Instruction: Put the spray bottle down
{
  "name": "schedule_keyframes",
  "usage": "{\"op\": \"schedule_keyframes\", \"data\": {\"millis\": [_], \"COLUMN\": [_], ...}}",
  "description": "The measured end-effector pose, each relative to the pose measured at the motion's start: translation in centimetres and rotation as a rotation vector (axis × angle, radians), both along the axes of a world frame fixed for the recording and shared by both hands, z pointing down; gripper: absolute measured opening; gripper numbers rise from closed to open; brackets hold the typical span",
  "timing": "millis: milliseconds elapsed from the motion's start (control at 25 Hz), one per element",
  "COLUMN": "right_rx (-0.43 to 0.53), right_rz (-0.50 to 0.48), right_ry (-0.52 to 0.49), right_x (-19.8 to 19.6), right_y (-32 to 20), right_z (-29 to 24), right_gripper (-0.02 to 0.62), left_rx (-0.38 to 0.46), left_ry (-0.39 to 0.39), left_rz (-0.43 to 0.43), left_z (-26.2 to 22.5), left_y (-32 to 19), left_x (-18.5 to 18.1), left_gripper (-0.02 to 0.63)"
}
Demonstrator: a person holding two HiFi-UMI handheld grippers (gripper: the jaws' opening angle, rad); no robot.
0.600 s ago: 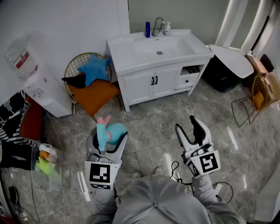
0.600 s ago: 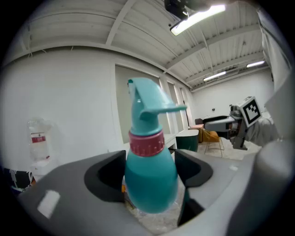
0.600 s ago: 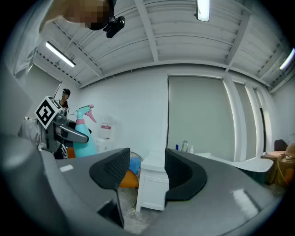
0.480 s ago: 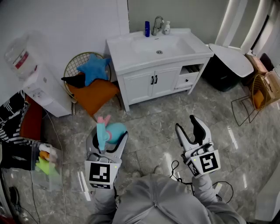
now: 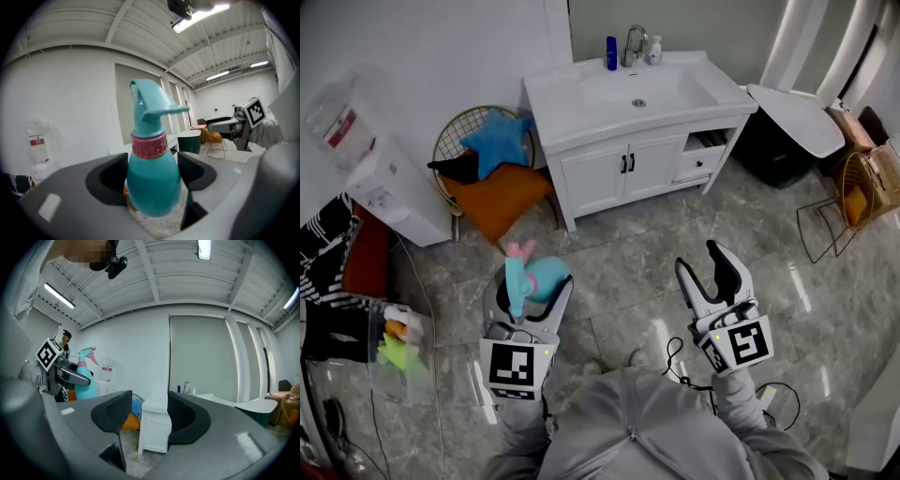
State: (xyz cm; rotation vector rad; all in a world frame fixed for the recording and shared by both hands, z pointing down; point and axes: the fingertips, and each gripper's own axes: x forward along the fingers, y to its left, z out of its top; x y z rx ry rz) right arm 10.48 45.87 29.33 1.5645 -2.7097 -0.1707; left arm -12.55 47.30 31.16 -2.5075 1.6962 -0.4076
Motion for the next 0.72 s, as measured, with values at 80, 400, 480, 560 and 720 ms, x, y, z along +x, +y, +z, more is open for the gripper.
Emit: {"op": "schedule_keyframes", "data": {"millis": [80,400,480,560,720], "right_rx": [-0.002,0.009,0.008,0.003,0.001], "right_rz": [-0.002,-0.004,-0.008,-0.016,-0.033], "right_ry": [-0.004,-0.038,-0.038,-0.038,-0.037], "right_x": [0.3,3.1,4.0,5.1,6.8], "right_y": [-0.2,-1.6,-2.1,-2.6,-3.3], "right_z": [0.1,-0.1,0.0,0.2,0.5], "right_gripper": [0.238,0.238,0.238,0.238,0.238], "left_rx": [-0.003,-0.006,-0.003,0.000,0.003], "left_ry": [-0.002,-0.007,-0.005,-0.008,-0.009], "left_rz": [0.000,-0.015,-0.021,-0.028,-0.042], "left_z": [0.1,0.3,0.3,0.2,0.3], "left_y": [-0.2,-1.5,-2.0,-2.3,-2.8], "left_x": [0.3,2.7,3.6,4.7,6.5], "left_gripper": [0.382,0.382,0.382,0.382,0.382]}}
